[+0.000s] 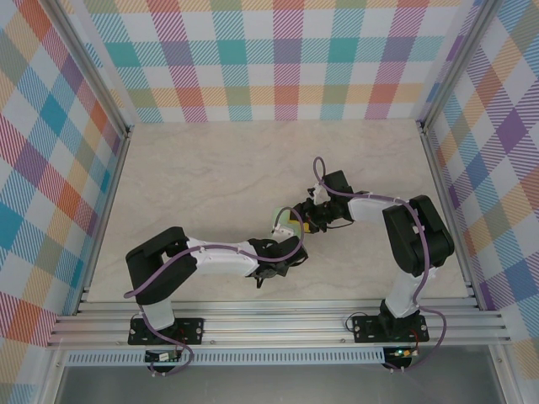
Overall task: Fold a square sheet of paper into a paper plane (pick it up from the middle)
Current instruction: Fourth fold the wing at the center of the table.
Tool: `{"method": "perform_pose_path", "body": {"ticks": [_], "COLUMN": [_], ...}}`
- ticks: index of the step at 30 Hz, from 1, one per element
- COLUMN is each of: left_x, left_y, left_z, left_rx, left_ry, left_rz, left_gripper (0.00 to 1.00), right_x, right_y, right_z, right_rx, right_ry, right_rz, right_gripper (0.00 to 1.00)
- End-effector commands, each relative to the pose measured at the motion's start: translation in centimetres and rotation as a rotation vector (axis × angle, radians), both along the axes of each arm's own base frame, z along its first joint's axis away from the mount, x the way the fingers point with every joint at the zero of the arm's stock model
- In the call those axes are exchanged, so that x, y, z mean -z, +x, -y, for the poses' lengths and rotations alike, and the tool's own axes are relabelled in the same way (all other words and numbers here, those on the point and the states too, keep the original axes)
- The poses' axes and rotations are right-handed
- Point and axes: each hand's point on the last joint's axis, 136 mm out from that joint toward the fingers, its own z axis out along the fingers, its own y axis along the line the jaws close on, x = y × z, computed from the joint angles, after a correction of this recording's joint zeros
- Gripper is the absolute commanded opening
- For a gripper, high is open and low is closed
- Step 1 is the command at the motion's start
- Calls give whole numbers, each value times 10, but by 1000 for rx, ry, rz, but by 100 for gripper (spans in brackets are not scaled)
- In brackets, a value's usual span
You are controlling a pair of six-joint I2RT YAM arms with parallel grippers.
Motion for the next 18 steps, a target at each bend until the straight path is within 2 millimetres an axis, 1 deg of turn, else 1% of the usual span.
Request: {"method": "perform_pose_path", "body": {"ticks": [1,5,8,17,18], "left_x": [-13,-12,-13,-17,-21], "left_y": [3,3,4,4,7], "left_z": [-2,-3,-3,-2,5], "left_rx": [-8,-7,-5,21,24], "left_ry": [-21,-14,-17,-20,-50], "left_rz": [40,39,45,47,60], "left_gripper": [32,29,29,17,17], "right_x": [-3,-3,-2,-3,-3], "right_y": [-1,-1,-1,-2,-1], "right_z": [-5,-4,-4,-2,-1], "right_rx": [-19,-18,-18,-12,-7], "right_ry": [17,15,14,3,-7], "right_rz": [-10,-11,-13,-7,-4], "right_gripper": [37,37,37,38,38]}}
